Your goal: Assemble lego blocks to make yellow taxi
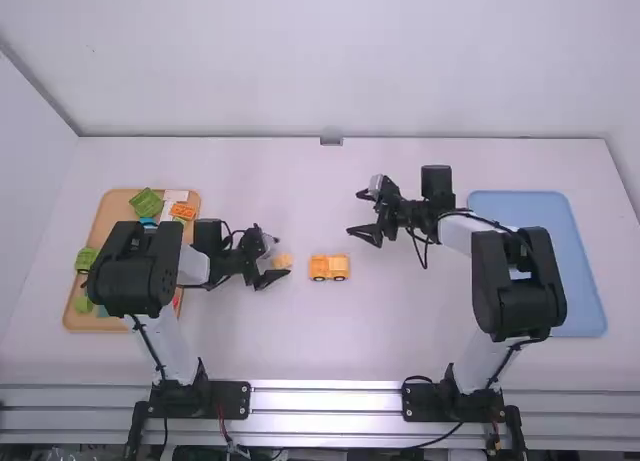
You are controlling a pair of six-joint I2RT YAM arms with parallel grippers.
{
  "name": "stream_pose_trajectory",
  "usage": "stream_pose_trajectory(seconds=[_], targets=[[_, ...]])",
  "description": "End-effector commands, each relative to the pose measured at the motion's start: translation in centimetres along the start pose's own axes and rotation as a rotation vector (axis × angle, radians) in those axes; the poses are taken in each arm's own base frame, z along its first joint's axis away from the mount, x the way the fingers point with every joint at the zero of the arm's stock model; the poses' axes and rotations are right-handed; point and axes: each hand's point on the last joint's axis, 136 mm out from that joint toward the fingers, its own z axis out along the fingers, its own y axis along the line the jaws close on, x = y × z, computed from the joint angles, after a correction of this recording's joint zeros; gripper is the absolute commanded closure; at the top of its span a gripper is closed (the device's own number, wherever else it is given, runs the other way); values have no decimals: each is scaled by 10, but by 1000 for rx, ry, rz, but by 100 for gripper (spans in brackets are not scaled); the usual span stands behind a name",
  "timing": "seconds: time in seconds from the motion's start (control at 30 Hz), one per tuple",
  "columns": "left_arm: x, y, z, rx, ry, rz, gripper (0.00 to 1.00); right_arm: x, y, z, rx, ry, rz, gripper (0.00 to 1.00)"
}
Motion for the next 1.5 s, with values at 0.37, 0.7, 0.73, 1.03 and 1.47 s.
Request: stream_pose_trajectory(seconds=[0.37,0.7,0.73,1.03,1.47], targets=[[13,-3,5,4,61,1,33,-13,14,4,-45,-27,1,2],[18,-13,6,25,73,36,48,-12,14,4,-44,-27,2,2],[19,-14,6,25,75,34,49,-13,14,5,-46,-27,1,2],[17,-12,6,21,71,40,75,-14,13,4,-42,-30,-9,2],[-43,-24,-6,97,-100,70,88,-14,26,-1,-104,-63,-53,2]])
